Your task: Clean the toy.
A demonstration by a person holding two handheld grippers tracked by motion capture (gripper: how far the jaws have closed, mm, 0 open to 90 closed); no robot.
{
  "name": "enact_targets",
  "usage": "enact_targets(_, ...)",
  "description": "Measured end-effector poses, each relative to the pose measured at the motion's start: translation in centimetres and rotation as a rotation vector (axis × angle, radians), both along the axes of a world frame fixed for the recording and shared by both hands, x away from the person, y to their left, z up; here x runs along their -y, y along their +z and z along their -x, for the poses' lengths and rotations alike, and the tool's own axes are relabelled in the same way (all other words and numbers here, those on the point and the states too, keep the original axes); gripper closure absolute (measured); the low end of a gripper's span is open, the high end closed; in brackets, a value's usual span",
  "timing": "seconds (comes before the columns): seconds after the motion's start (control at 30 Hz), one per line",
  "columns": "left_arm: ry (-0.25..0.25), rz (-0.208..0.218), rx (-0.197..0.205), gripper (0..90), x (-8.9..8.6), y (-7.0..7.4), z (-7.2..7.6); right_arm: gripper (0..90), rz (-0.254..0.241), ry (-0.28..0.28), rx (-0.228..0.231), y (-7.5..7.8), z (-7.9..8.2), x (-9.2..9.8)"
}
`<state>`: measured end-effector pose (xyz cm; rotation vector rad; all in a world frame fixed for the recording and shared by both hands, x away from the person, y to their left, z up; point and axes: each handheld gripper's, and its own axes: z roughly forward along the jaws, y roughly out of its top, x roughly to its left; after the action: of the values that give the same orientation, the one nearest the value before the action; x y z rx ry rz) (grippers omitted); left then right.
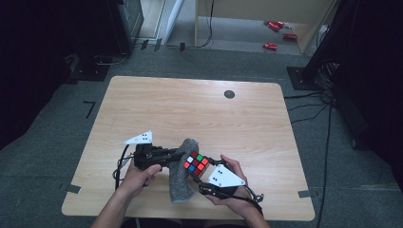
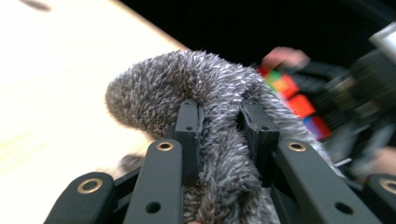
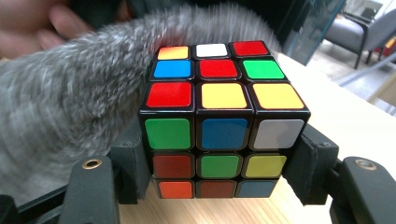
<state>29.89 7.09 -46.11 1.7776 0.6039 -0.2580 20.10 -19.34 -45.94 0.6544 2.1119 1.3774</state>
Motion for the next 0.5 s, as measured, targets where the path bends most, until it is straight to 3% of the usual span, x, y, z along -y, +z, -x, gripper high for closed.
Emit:
enact_targets(0.07, -0.004, 0.011, 0.014, 74.8, 0.1, 0.2, 0.3, 34.7, -0.006, 0.004, 0.001, 0.1, 0.0, 0.0)
enact_targets(0.13, -0.023, 0.086, 0.009, 75.5, -0.1, 0.8, 0.4, 34.7, -0.013, 0.008, -0.013, 0.0, -0.1, 0.1)
enact_targets(0.17, -0.023, 0.086, 0.009, 75.5, -0.1, 0.8, 0.4, 34.7, -0.013, 0.008, -0.013, 0.0, -0.1, 0.1)
enact_targets(0.2, -0.061, 0.16, -0.001, 74.8, -0.5, 1.2, 0.4, 34.7, 0.008, -0.003, -0.018, -0.3, -0.2, 0.1)
enact_targets(0.27, -0.057, 0.156, 0.011, 74.3, -0.5, 1.4, 0.5, 34.7, 0.026, -0.016, -0.018, -0.5, -0.2, -0.1)
enact_targets(0.3, -0.023, 0.084, 0.031, 74.1, -0.2, 1.3, 0.5, 34.7, 0.021, -0.013, -0.017, -0.5, -0.2, -0.2)
enact_targets(0.33, -0.023, 0.084, 0.031, 73.5, -0.2, 1.3, 0.5, 34.7, 0.021, -0.013, -0.017, -0.5, -0.2, -0.2)
enact_targets(0.37, -0.024, 0.108, 0.003, 73.6, -0.4, 0.7, 0.2, 34.7, 0.036, -0.018, -0.008, -0.3, 0.0, -0.4)
enact_targets(0.43, -0.016, 0.098, -0.001, 74.1, -0.4, 0.5, 0.2, 34.7, 0.033, -0.016, -0.003, -0.2, 0.0, -0.2)
enact_targets(0.47, -0.002, 0.029, 0.023, 74.2, -0.2, 0.3, 0.2, 34.7, 0.024, -0.018, -0.001, -0.2, 0.1, -0.1)
enact_targets(0.5, 0.001, 0.001, 0.032, 74.3, -0.1, 0.2, 0.2, 34.7, 0.013, -0.019, 0.003, 0.0, 0.0, 0.0)
